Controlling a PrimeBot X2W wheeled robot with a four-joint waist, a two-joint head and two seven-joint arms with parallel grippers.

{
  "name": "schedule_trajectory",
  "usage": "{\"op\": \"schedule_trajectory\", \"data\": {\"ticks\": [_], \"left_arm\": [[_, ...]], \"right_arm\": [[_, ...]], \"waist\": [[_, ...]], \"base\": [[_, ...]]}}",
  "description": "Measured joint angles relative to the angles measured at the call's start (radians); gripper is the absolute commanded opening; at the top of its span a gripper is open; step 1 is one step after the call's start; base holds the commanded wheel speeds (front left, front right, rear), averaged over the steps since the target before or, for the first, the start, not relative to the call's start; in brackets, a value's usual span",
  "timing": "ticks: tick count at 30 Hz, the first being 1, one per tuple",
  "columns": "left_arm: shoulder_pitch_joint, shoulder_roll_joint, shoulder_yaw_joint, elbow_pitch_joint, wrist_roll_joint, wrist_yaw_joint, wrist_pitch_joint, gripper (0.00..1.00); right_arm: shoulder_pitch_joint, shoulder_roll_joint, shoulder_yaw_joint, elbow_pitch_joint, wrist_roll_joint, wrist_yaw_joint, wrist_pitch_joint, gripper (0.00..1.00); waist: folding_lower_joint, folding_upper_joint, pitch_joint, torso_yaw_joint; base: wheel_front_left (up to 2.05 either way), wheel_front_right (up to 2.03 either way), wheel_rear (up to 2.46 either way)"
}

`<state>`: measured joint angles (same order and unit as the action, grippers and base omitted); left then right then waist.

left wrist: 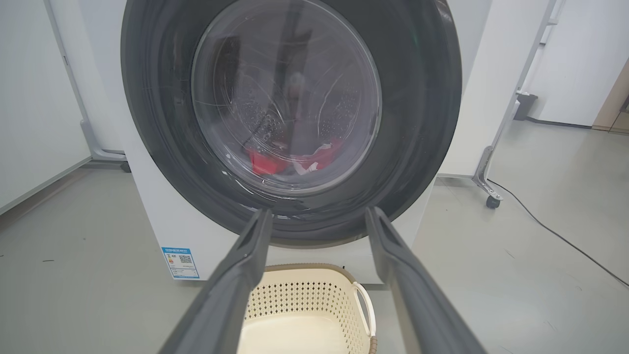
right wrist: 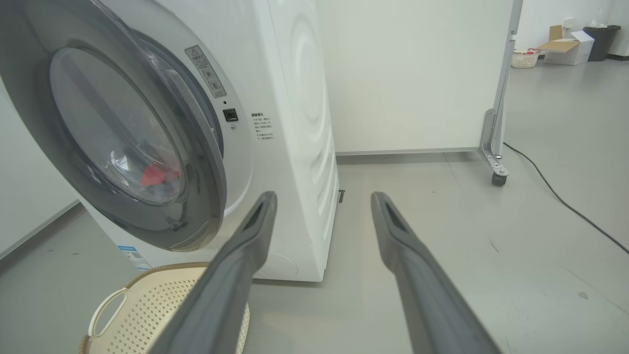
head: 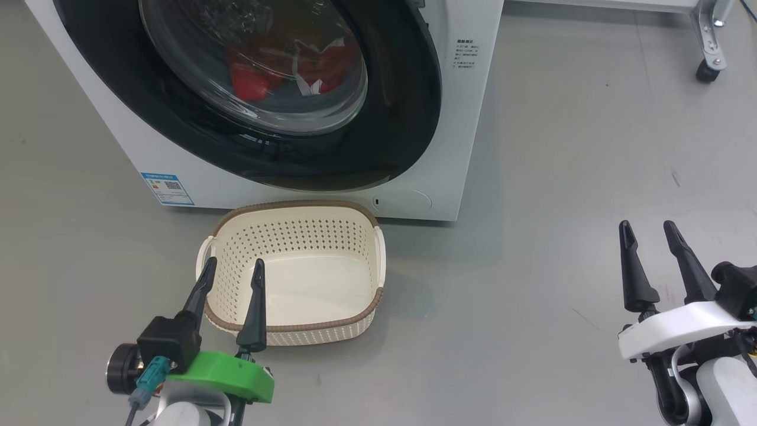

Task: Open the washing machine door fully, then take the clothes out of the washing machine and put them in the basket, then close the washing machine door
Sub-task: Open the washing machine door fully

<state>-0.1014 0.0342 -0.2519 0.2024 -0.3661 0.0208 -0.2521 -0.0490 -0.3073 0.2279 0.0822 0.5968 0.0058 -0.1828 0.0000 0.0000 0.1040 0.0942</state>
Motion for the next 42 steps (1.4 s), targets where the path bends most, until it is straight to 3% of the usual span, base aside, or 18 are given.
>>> {"op": "schedule_trajectory", "data": {"ticks": [15,24,25,27,28,34,42], "left_arm": [[0.0,0.0,-0.002,-0.011,0.0,0.0,0.0,1.0],[-0.003,0.0,-0.015,-0.021,0.0,0.0,0.0,1.0],[-0.003,0.0,-0.018,-0.022,0.0,0.0,0.0,1.0],[-0.01,0.0,-0.026,-0.023,0.0,-0.002,0.0,1.0],[-0.016,0.001,-0.031,-0.024,0.0,-0.006,0.0,1.0],[-0.056,0.0,-0.051,-0.031,0.0,-0.01,0.0,1.0],[-0.095,0.0,-0.079,-0.033,-0.009,-0.017,0.0,1.0]], "right_arm": [[0.001,-0.013,-0.002,-0.025,0.0,-0.001,0.01,1.0],[-0.075,-0.039,-0.018,-0.065,-0.008,0.002,0.033,1.0],[-0.09,-0.039,-0.022,-0.069,-0.006,0.002,0.037,0.96],[-0.119,-0.043,-0.025,-0.076,0.002,0.004,0.051,0.25],[-0.132,-0.043,-0.03,-0.078,0.013,0.011,0.057,0.0],[-0.228,-0.04,-0.061,-0.086,0.093,0.025,0.107,0.0],[-0.382,0.021,-0.129,-0.068,0.306,0.026,0.217,0.0]], "waist": [[0.0,0.0,0.023,0.003],[0.0,0.0,0.08,0.01],[0.0,0.0,0.087,0.011],[0.0001,0.0,0.101,0.015],[0.0,0.0,0.109,0.017],[0.0,0.0,0.156,0.036],[0.0,0.0,0.212,0.079]], "base": [[0.0,0.0,0.0],[0.0,0.0,0.0],[0.0,0.0,0.0],[0.0,0.0,0.0],[0.0,0.0,0.0],[0.0,0.0,0.0],[0.0,0.0,0.0]]}}
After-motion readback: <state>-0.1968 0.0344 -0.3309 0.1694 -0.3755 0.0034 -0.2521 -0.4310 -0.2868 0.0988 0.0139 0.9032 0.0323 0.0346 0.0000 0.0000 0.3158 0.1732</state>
